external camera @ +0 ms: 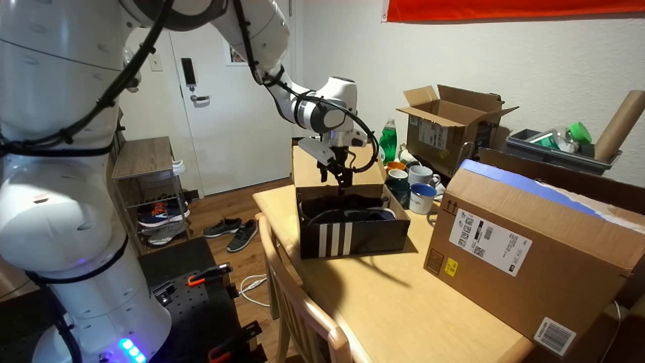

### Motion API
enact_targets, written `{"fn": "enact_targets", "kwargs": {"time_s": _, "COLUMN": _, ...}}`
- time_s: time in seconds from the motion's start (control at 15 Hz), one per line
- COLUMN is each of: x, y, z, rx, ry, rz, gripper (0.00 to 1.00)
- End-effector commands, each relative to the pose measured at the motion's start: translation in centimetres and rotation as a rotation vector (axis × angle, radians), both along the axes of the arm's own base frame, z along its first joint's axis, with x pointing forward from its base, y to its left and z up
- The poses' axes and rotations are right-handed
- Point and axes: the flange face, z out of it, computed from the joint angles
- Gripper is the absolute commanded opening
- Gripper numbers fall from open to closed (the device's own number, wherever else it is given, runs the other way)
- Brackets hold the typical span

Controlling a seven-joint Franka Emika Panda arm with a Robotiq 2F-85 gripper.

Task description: Remove the shoes from the box

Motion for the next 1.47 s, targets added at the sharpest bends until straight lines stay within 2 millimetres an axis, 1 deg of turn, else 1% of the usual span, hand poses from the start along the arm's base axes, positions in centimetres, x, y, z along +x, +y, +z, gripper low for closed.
{"fn": "enact_targets", "kwargs": {"time_s": 0.0, "x": 0.6, "y": 0.8, "z": 0.2, "rx": 0.009, "ry": -0.013, "rz": 0.027, "gripper": 1.0}}
{"fn": "enact_targets", "kwargs": {"time_s": 0.2, "x": 1.2, "y": 1.3, "z": 0.2, "rx": 0.016, "ry": -0.011, "rz": 0.035, "gripper": 1.0}}
{"fn": "enact_targets", "kwargs": {"time_s": 0.47, "x": 2.2, "y": 1.4, "z": -0.1, "rx": 0.029, "ry": -0.014, "rz": 0.044, "gripper": 1.0}}
{"fn": "enact_targets", "kwargs": {"time_s": 0.6, "x": 3.0, "y": 1.4, "z": -0.6, "rx": 0.077, "ry": -0.01, "rz": 0.045, "gripper": 1.0}}
{"fn": "enact_targets", "kwargs": {"time_s": 0.67, "x": 3.2, "y": 1.8, "z": -0.7, "rx": 0.121, "ry": -0.017, "rz": 0.048, "gripper": 1.0}}
{"fn": "enact_targets", "kwargs": {"time_s": 0.8, "x": 3.5, "y": 3.3, "z": -0.7, "rx": 0.22, "ry": -0.023, "rz": 0.031, "gripper": 1.0}}
{"fn": "enact_targets", "kwargs": {"time_s": 0.93, "x": 3.3, "y": 4.8, "z": -0.2, "rx": 0.252, "ry": -0.033, "rz": 0.018, "gripper": 1.0}}
{"fn": "enact_targets", "kwargs": {"time_s": 1.13, "x": 3.0, "y": 5.9, "z": 0.5, "rx": 0.286, "ry": -0.057, "rz": 0.0, "gripper": 1.0}}
{"fn": "enact_targets", "kwargs": {"time_s": 1.27, "x": 2.8, "y": 5.5, "z": 0.6, "rx": 0.234, "ry": -0.074, "rz": 0.019, "gripper": 1.0}}
{"fn": "enact_targets", "kwargs": {"time_s": 1.4, "x": 2.7, "y": 4.1, "z": 0.8, "rx": 0.2, "ry": -0.05, "rz": 0.014, "gripper": 1.0}}
